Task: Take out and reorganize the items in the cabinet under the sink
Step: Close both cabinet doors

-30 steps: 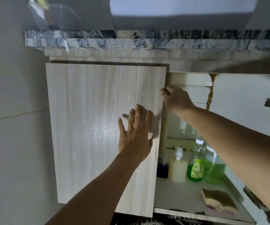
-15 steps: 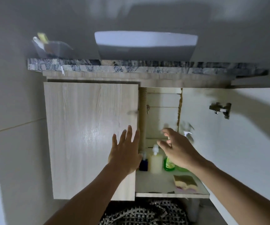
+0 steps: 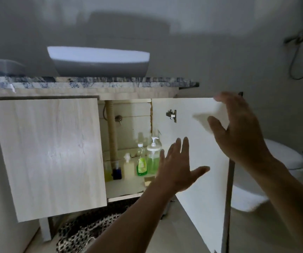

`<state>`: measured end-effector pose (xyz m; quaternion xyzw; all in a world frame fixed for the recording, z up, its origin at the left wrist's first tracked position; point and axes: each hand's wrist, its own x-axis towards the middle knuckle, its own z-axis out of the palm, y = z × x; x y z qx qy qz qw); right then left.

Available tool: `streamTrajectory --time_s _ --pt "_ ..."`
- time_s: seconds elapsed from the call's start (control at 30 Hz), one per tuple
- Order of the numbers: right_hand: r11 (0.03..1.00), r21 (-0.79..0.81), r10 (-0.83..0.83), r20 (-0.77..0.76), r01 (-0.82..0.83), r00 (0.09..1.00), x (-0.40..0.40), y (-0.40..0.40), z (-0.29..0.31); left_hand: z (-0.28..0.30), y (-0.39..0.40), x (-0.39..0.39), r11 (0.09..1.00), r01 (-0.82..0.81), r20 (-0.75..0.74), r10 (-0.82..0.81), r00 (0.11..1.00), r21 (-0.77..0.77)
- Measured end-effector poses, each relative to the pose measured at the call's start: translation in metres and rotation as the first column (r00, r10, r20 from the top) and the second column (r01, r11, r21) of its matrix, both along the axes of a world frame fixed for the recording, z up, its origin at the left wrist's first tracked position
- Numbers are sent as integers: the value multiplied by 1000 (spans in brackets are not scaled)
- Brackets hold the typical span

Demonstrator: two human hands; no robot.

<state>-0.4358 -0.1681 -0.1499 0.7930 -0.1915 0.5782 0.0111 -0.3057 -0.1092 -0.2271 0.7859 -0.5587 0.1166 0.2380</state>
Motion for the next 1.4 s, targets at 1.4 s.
streamTrajectory --time_s 1.4 --pt "957 -49 261 -284 -285 923 262 28 -28 -18 87 221 805 -553 114 583 804 -215"
